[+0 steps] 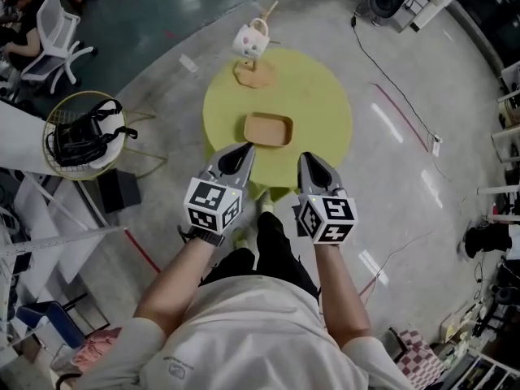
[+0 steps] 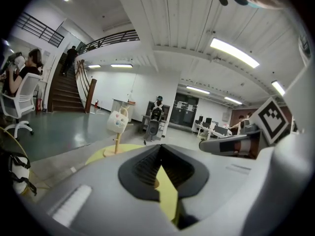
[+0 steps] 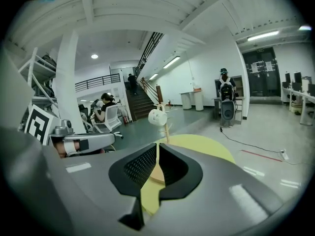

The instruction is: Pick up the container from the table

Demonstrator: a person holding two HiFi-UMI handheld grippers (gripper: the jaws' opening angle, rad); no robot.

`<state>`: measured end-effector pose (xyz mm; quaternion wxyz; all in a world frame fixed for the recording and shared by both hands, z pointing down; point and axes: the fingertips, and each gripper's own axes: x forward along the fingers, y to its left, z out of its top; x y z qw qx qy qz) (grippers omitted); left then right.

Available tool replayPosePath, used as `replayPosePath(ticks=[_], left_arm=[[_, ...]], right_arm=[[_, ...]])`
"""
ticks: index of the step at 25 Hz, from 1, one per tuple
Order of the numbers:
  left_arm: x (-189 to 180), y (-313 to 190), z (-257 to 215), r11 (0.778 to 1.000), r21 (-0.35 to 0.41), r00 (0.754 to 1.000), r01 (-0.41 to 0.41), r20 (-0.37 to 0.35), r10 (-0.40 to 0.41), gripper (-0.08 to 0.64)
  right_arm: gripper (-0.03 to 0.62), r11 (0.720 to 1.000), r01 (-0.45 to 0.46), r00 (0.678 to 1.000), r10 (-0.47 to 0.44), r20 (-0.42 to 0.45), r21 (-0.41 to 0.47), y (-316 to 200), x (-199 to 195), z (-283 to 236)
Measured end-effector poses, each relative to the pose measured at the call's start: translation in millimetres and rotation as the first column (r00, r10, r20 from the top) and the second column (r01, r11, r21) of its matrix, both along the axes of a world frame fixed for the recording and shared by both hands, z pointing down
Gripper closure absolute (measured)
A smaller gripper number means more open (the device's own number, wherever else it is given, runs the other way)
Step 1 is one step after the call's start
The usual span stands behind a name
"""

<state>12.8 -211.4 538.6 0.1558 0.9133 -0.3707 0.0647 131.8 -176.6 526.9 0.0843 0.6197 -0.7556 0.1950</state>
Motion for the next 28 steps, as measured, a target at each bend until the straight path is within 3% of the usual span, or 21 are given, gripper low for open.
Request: replayPosePath(ticks=[6, 14, 28], left_arm=[[19.9, -40.6, 33.7, 0.997, -0.064, 0.999, 0.031, 0.038, -0.028, 0.554], [51.5, -79.9, 86.5, 0.986, -0.153, 0.995, 0.068, 0.085, -0.056, 0.554], [89.2, -104.2, 143.4, 0.972, -0.23, 0.99, 0.053, 0.139, -0.022, 0.554]], right_arm=[[0.581, 0.994, 0.017, 1.0, -0.014, 0.024, -0.112, -49.8, 27.9, 52.1], [0.578, 0.964, 0.038, 0.999, -0.027, 0.042, -0.264, -100.6, 62.2, 131.2], [0.525, 0.874, 0.075, 0.997, -0.062, 0.042, -0.481, -133.5, 63.4, 244.2]])
